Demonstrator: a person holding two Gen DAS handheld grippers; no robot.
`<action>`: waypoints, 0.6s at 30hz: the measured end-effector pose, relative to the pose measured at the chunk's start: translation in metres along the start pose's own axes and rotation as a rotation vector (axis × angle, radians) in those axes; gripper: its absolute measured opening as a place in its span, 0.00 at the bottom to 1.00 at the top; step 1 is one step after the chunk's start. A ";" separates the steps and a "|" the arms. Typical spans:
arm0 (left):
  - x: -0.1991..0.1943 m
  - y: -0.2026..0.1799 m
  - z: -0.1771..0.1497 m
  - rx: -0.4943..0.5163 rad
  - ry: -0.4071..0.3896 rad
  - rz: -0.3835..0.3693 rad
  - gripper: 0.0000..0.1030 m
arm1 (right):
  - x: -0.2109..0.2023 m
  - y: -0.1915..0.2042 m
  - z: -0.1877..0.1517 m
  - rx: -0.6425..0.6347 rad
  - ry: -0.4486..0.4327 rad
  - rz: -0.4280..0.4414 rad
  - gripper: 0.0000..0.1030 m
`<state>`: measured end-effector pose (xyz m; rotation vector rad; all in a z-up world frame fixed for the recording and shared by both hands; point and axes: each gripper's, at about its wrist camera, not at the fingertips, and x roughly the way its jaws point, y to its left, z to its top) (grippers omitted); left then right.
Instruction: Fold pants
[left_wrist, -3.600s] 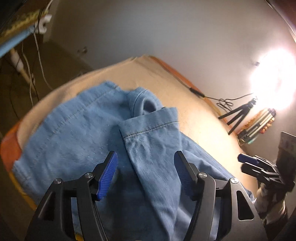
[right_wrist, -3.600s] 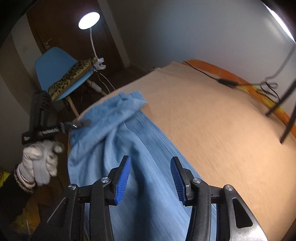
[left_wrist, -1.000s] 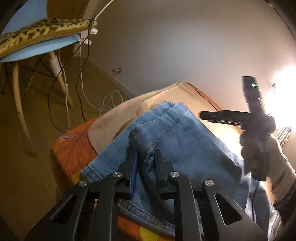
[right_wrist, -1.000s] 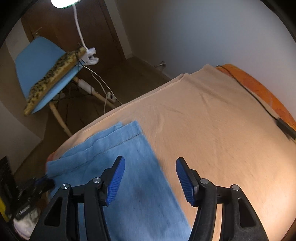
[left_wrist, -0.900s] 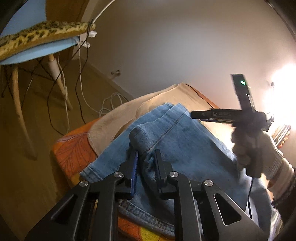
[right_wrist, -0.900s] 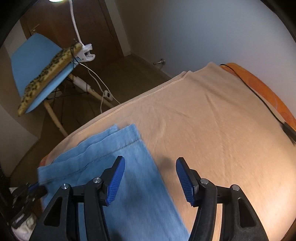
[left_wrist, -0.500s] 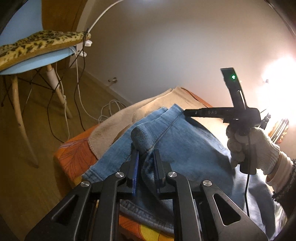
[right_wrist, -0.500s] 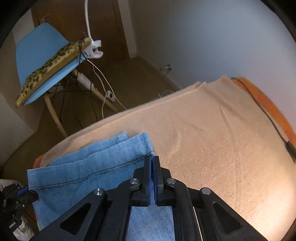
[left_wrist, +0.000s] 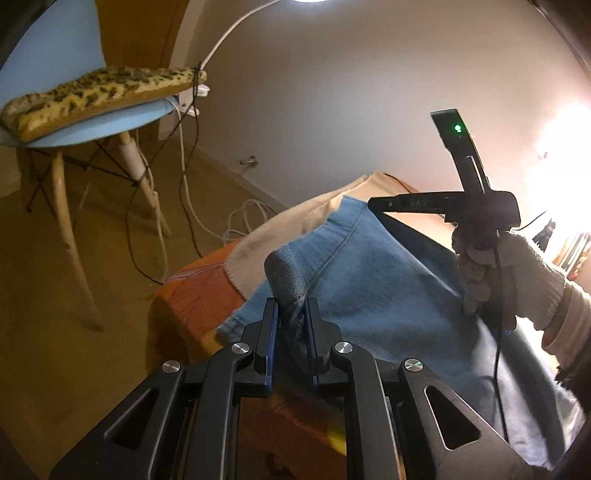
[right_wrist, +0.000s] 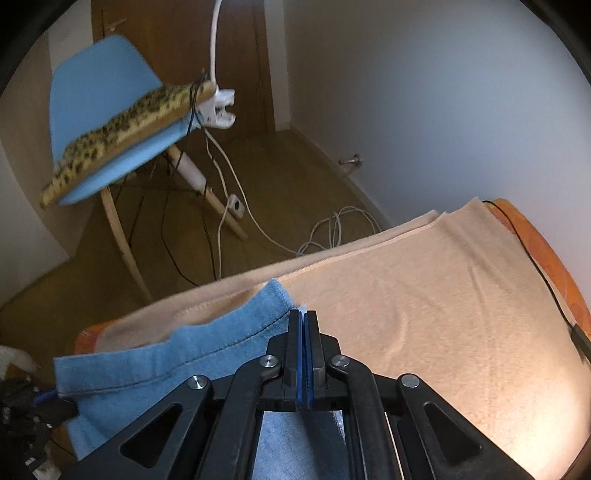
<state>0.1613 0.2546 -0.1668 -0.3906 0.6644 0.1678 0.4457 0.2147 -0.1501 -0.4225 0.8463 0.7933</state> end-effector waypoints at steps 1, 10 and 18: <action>-0.001 -0.001 -0.001 0.005 -0.006 0.019 0.17 | 0.003 -0.001 -0.001 0.003 0.004 -0.002 0.00; -0.014 0.029 0.006 -0.073 -0.017 0.165 0.17 | 0.001 -0.007 0.002 0.035 0.009 -0.046 0.05; -0.042 0.019 0.017 -0.035 -0.042 0.145 0.18 | -0.079 -0.015 -0.005 0.080 -0.086 -0.024 0.38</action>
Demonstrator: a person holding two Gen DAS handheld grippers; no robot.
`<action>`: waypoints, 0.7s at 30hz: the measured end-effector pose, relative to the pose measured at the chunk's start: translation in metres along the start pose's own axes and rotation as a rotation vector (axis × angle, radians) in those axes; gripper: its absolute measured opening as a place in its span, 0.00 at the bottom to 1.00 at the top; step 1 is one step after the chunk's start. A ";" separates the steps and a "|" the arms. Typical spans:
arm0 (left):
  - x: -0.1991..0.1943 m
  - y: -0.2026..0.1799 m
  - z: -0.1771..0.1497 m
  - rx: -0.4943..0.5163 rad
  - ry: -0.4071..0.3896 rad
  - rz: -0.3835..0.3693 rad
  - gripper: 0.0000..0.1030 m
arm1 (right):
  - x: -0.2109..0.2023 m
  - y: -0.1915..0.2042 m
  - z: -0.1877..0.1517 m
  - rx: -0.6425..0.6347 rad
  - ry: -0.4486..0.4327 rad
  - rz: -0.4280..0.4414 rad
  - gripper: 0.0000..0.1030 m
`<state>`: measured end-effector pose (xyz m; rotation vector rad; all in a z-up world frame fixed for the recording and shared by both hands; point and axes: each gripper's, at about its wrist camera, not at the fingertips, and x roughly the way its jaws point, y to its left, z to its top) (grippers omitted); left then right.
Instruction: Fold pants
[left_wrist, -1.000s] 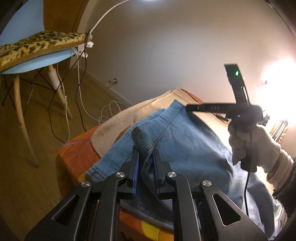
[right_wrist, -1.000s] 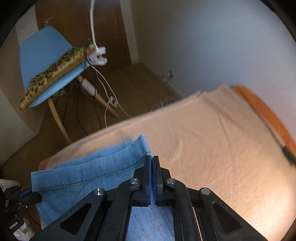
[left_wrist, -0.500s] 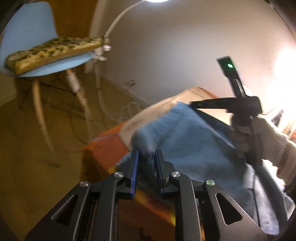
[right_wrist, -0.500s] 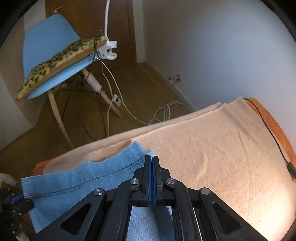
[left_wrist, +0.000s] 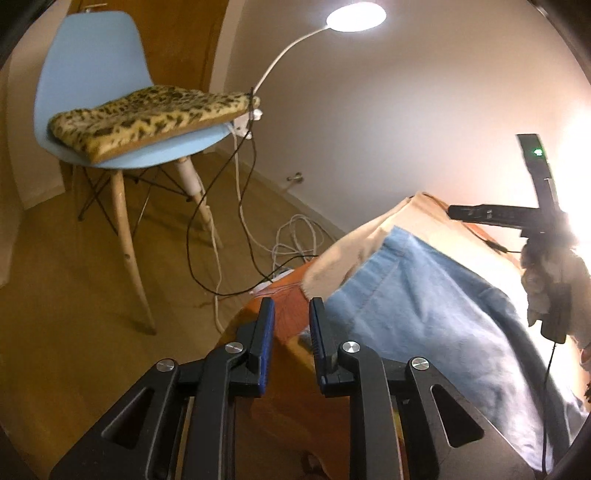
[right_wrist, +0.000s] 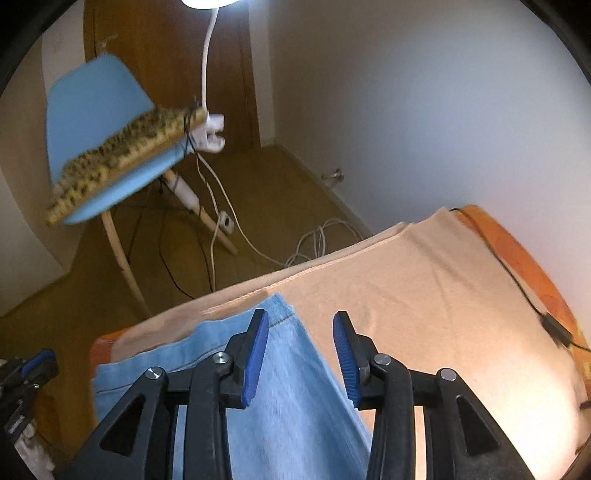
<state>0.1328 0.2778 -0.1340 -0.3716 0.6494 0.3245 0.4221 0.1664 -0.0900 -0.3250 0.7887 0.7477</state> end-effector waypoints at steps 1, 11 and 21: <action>-0.004 -0.003 0.001 0.006 0.000 -0.013 0.18 | -0.014 -0.004 -0.001 0.014 -0.012 0.009 0.40; -0.058 -0.054 0.015 0.087 -0.025 -0.157 0.19 | -0.179 -0.044 -0.044 0.127 -0.149 -0.041 0.58; -0.095 -0.145 0.006 0.226 0.009 -0.366 0.29 | -0.331 -0.082 -0.154 0.268 -0.240 -0.188 0.61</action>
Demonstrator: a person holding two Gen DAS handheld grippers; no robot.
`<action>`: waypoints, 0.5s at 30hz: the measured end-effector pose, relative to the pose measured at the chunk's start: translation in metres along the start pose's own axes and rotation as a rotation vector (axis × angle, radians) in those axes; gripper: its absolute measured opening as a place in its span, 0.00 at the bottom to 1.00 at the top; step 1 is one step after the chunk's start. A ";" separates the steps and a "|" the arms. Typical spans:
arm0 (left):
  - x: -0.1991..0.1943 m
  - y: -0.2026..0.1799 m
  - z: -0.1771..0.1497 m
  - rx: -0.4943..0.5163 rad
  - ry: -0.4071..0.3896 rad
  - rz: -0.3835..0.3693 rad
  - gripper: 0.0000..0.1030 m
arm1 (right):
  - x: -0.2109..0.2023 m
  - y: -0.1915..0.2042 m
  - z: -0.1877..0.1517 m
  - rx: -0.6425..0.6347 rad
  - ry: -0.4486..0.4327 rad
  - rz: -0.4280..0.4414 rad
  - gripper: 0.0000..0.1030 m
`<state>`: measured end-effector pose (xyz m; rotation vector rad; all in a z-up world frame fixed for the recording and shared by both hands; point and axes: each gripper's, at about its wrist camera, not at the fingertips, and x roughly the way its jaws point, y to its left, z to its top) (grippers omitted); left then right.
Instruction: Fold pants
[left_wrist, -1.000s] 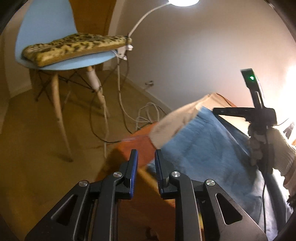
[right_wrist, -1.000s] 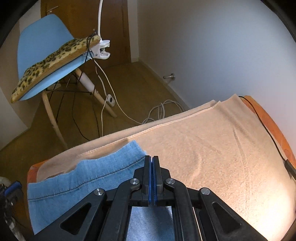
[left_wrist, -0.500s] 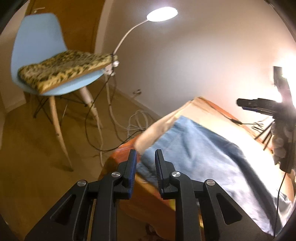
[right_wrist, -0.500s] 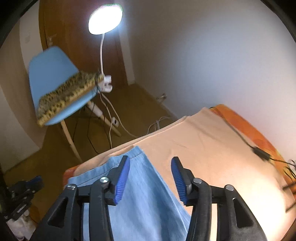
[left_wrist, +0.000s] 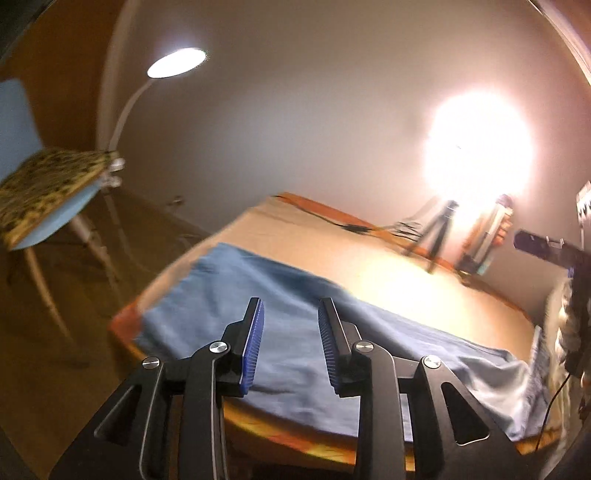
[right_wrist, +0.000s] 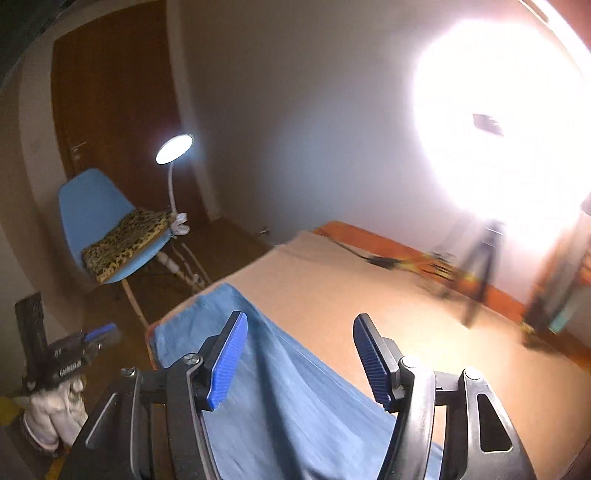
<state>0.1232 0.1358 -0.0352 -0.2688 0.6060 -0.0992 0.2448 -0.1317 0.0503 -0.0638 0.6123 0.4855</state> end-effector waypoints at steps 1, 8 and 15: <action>0.001 -0.010 0.001 0.010 0.007 -0.022 0.29 | -0.020 -0.015 -0.012 0.019 -0.005 -0.030 0.61; 0.015 -0.089 -0.004 0.080 0.069 -0.195 0.40 | -0.117 -0.089 -0.082 0.134 -0.014 -0.195 0.62; 0.037 -0.171 -0.019 0.144 0.170 -0.360 0.47 | -0.205 -0.165 -0.156 0.308 -0.018 -0.352 0.62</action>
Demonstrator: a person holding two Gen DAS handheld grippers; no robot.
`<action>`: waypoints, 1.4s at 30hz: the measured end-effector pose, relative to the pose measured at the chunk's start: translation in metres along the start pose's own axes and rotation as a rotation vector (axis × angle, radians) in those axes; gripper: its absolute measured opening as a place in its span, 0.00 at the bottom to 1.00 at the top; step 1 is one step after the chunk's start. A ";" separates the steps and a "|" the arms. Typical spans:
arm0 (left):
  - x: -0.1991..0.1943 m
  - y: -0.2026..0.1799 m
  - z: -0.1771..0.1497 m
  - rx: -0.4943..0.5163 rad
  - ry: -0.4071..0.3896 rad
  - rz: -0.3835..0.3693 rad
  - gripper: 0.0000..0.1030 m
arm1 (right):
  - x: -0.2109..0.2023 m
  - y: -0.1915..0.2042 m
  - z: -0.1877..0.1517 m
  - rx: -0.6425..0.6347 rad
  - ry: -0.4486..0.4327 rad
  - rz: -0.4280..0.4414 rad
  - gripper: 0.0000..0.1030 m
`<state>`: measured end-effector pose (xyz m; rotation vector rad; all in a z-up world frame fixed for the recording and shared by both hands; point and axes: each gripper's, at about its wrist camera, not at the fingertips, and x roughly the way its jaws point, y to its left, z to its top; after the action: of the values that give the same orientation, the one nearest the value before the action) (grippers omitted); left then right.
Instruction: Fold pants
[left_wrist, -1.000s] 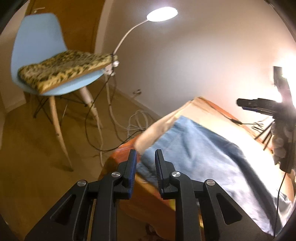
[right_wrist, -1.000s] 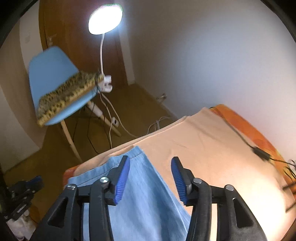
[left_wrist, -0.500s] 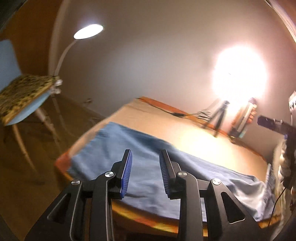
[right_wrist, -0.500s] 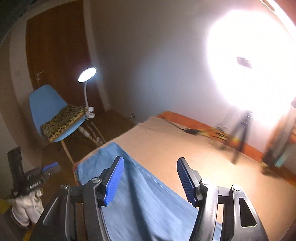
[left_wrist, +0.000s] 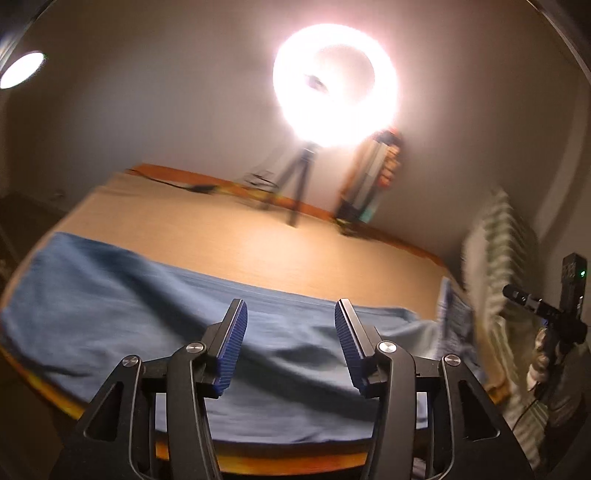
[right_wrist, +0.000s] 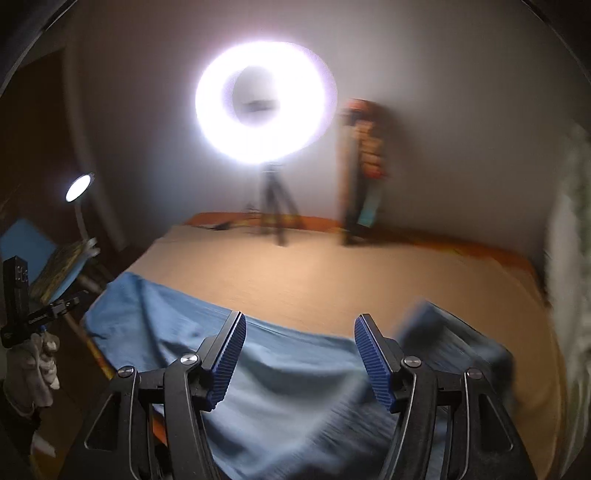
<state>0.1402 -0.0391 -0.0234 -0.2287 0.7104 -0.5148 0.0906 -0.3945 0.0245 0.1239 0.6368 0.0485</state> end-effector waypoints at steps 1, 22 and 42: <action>0.008 -0.011 0.000 0.013 0.014 -0.019 0.47 | -0.008 -0.018 -0.009 0.030 0.001 -0.026 0.62; 0.180 -0.211 -0.043 0.150 0.372 -0.327 0.56 | -0.033 -0.242 -0.179 0.478 0.159 -0.266 0.70; 0.242 -0.251 -0.057 0.213 0.417 -0.234 0.56 | -0.022 -0.255 -0.213 0.510 0.180 -0.142 0.36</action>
<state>0.1641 -0.3815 -0.1089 -0.0011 1.0320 -0.8704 -0.0521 -0.6274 -0.1651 0.5712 0.8262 -0.2440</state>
